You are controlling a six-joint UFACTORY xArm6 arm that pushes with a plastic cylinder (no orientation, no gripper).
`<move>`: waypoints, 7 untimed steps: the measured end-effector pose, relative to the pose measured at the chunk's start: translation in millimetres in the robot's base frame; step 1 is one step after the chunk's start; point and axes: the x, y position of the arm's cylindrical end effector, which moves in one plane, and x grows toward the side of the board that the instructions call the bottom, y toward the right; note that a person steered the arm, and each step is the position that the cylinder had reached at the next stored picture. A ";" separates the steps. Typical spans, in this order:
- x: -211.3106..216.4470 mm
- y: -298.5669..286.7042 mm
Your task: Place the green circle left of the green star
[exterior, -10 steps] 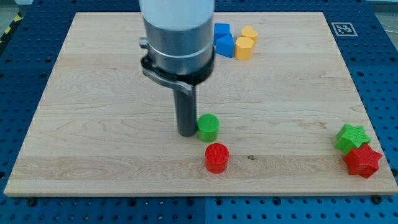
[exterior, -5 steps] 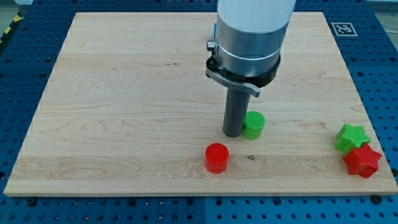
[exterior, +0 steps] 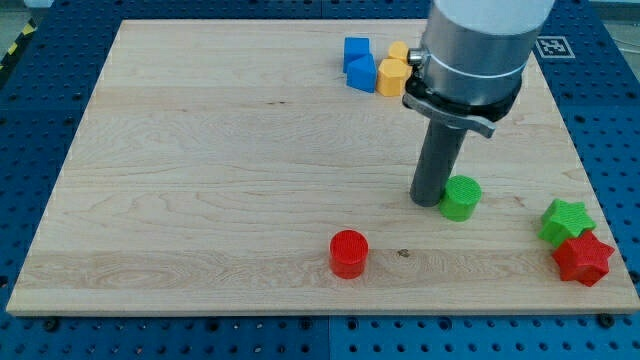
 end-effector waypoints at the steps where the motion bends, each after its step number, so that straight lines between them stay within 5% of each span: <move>1: -16.8 6.3; 7: -5.6 47.2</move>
